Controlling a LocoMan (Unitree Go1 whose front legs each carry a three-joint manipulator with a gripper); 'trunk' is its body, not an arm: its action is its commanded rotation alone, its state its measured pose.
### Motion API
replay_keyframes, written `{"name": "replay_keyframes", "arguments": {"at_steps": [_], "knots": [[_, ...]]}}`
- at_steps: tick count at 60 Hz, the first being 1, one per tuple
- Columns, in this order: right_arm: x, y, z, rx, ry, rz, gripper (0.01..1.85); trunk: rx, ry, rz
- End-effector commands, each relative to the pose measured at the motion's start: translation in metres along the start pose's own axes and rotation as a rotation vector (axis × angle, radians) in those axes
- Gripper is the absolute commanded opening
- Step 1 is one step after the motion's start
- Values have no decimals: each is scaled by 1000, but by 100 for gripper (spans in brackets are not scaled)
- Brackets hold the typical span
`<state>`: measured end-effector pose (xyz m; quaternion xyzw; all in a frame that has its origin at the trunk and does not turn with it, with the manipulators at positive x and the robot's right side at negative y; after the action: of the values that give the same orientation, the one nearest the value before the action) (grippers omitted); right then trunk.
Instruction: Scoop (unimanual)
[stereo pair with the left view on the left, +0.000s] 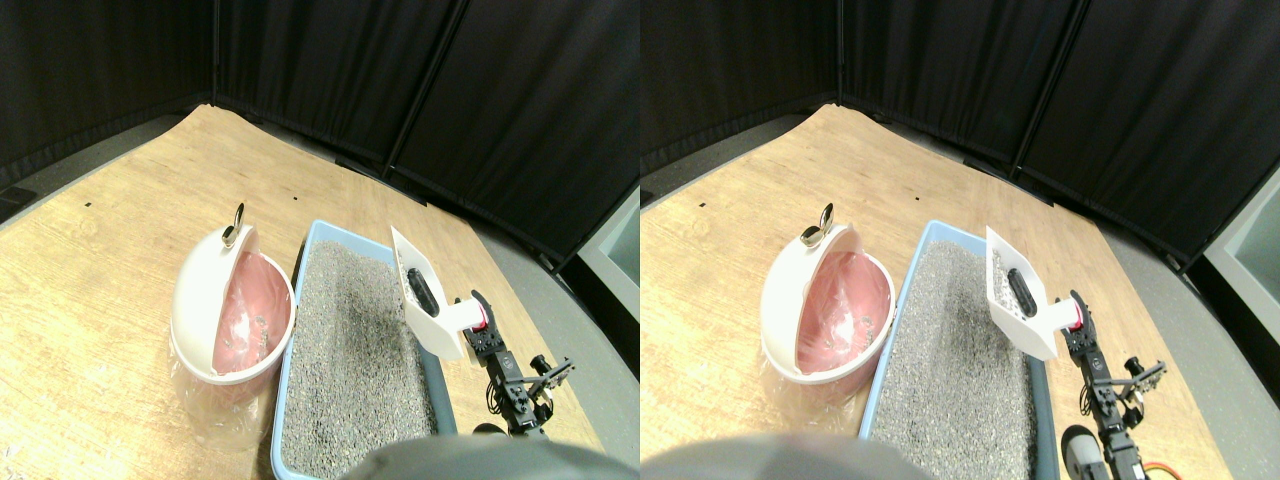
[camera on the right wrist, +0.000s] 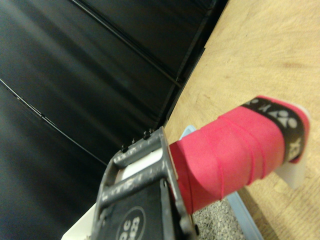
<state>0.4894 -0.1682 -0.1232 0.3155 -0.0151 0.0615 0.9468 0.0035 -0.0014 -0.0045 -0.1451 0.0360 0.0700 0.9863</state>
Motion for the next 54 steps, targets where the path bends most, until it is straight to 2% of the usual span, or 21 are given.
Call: {"name": "replay_keyframes", "arguments": {"at_steps": [1,8,27,34,39,40,54], "knots": [[2,11,4,73,-56,16,6,-10,-23,3],[4,13,0,122,-47,27,6,-11,-25,6],[1,18,2,0,-34,64,6,-19,-23,10],[-1,23,7,-172,-53,109,6,-28,-24,23],[-2,27,11,-242,-60,110,6,-32,-24,29],[-2,30,14,-294,-64,130,6,-34,-25,30],[1,46,26,-452,-49,149,6,-50,-31,46]]}}
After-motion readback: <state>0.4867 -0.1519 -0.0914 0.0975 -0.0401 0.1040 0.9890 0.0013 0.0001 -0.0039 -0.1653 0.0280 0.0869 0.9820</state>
